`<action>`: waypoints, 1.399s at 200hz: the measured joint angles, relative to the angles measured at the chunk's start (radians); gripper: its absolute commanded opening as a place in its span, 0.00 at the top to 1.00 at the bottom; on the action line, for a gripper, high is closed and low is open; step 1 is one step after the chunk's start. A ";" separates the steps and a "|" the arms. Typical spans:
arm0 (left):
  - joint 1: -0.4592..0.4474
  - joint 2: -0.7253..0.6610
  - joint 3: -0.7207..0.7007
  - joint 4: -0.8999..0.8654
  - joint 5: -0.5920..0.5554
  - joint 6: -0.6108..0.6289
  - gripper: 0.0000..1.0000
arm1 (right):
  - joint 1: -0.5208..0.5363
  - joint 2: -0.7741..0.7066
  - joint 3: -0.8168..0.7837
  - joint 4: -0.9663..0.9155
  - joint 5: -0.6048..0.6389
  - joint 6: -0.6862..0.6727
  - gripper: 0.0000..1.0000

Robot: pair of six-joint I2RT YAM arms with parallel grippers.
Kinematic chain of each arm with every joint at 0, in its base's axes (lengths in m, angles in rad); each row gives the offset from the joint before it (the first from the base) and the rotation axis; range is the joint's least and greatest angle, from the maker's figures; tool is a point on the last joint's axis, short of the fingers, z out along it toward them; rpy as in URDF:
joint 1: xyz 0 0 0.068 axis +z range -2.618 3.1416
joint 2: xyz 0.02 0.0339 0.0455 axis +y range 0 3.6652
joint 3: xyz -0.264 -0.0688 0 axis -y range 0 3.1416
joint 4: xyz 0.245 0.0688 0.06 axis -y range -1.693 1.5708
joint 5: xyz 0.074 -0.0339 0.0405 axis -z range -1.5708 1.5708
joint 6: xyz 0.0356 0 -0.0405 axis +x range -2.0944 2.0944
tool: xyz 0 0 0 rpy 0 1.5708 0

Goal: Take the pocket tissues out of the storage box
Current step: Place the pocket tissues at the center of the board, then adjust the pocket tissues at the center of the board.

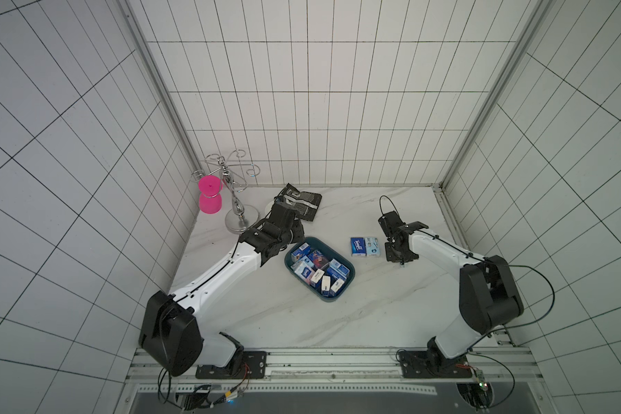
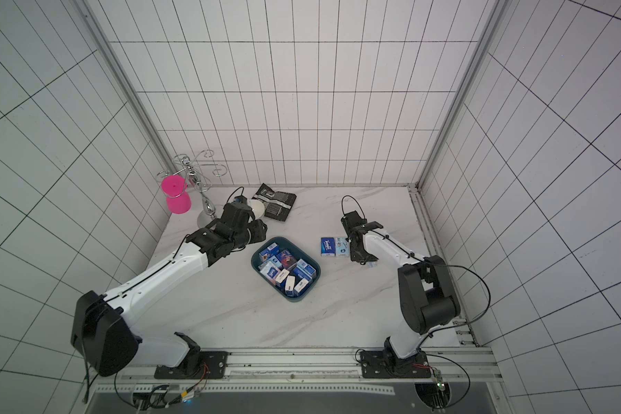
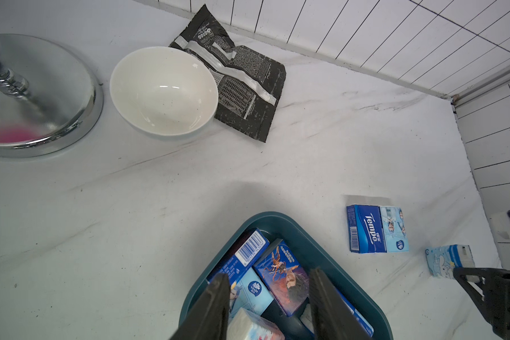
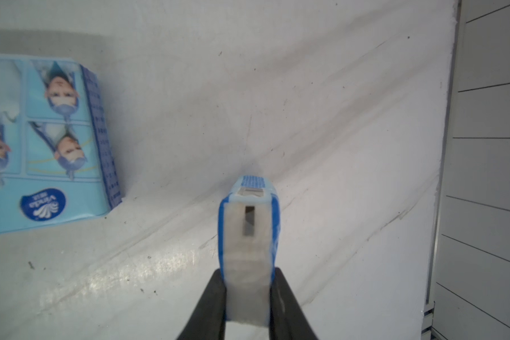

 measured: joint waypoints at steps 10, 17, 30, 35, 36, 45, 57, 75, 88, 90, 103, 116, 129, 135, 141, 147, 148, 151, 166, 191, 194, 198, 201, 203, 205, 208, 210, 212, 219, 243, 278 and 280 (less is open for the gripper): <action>0.000 0.000 0.000 0.000 -0.001 0.002 0.53 | 0.000 0.012 0.000 0.016 -0.021 0.000 0.61; 0.000 0.000 0.000 0.000 -0.002 0.002 0.53 | 0.000 0.019 0.000 0.028 -0.035 0.000 0.59; 0.000 0.000 0.000 0.000 -0.002 0.004 0.53 | 0.000 0.029 0.001 0.048 -0.058 0.004 0.56; 0.000 0.001 0.000 0.000 -0.002 0.005 0.53 | 0.000 0.031 0.002 0.053 -0.066 0.005 0.55; 0.000 0.001 0.000 0.000 -0.002 0.005 0.53 | 0.000 0.031 0.002 0.054 -0.067 0.006 0.55; 0.000 0.001 0.000 0.000 -0.002 0.005 0.53 | 0.000 0.032 0.002 0.064 -0.077 0.006 0.54; 0.000 0.002 0.000 0.000 -0.003 0.005 0.53 | 0.000 0.032 0.002 0.073 -0.089 0.006 0.53; 0.000 0.004 0.000 -0.001 -0.005 0.005 0.53 | -0.003 0.029 0.002 0.084 -0.116 0.005 0.50; 0.000 0.004 0.000 -0.002 -0.005 0.005 0.53 | -0.013 0.021 0.002 0.092 -0.145 0.005 0.50; 0.000 0.004 0.000 -0.002 -0.005 0.005 0.53 | -0.014 0.019 0.002 0.094 -0.151 0.005 0.50; 0.000 0.004 0.000 -0.003 -0.005 0.005 0.53 | -0.029 0.002 0.002 0.098 -0.177 0.005 0.50; 0.000 0.004 0.000 -0.003 -0.005 0.005 0.53 | -0.048 -0.019 0.000 0.106 -0.198 0.006 0.50; 0.000 0.004 0.000 -0.003 -0.004 0.005 0.53 | -0.071 -0.043 -0.009 0.122 -0.227 0.016 0.50; 0.000 0.004 0.000 -0.003 -0.003 0.005 0.53 | -0.082 -0.059 -0.021 0.136 -0.246 0.024 0.49; 0.000 0.004 0.000 -0.003 -0.003 0.006 0.53 | -0.092 -0.076 -0.040 0.151 -0.264 0.038 0.49; 0.000 0.004 0.000 -0.003 -0.003 0.006 0.53 | -0.100 -0.092 -0.059 0.162 -0.282 0.054 0.49; 0.000 0.004 0.000 -0.003 -0.003 0.006 0.53 | -0.103 -0.098 -0.065 0.165 -0.286 0.058 0.49; 0.000 0.004 0.000 -0.003 -0.003 0.008 0.53 | -0.106 -0.106 -0.077 0.172 -0.297 0.069 0.49; 0.000 0.004 0.000 -0.003 -0.003 0.012 0.53 | -0.118 -0.164 -0.159 0.229 -0.354 0.137 0.49; 0.000 0.004 0.000 -0.002 0.007 0.012 0.53 | -0.118 -0.269 -0.308 0.304 -0.429 0.286 0.48; 0.000 0.004 0.000 -0.002 0.008 0.012 0.53 | -0.117 -0.274 -0.319 0.311 -0.430 0.304 0.48; -0.001 0.004 -0.001 0.000 0.011 0.012 0.53 | -0.116 -0.280 -0.332 0.320 -0.434 0.323 0.48; -0.002 0.004 -0.002 0.003 0.013 0.012 0.53 | -0.116 -0.284 -0.342 0.329 -0.436 0.344 0.47; -0.003 0.004 -0.002 0.005 0.014 0.012 0.53 | -0.116 -0.286 -0.349 0.336 -0.437 0.351 0.47; -0.003 0.004 -0.003 0.006 0.014 0.012 0.53 | -0.115 -0.288 -0.354 0.341 -0.437 0.362 0.47; -0.004 0.004 -0.005 0.010 0.018 0.011 0.53 | -0.114 -0.292 -0.365 0.352 -0.437 0.381 0.47; -0.005 0.004 -0.006 0.012 0.019 0.011 0.53 | -0.114 -0.294 -0.373 0.360 -0.437 0.394 0.47; -0.005 0.004 -0.007 0.013 0.020 0.011 0.53 | -0.114 -0.297 -0.381 0.367 -0.437 0.405 0.47; -0.008 0.004 -0.014 0.022 0.026 0.011 0.53 | -0.113 -0.304 -0.403 0.386 -0.437 0.443 0.47; -0.014 0.004 -0.031 0.034 0.047 0.008 0.54 | -0.111 -0.315 -0.465 0.447 -0.425 0.571 0.46; -0.031 0.004 -0.045 0.050 0.066 0.005 0.54 | -0.111 -0.308 -0.525 0.567 -0.391 0.738 0.46; -0.032 0.004 -0.046 0.049 0.066 0.005 0.54 | -0.111 -0.305 -0.526 0.573 -0.389 0.739 0.46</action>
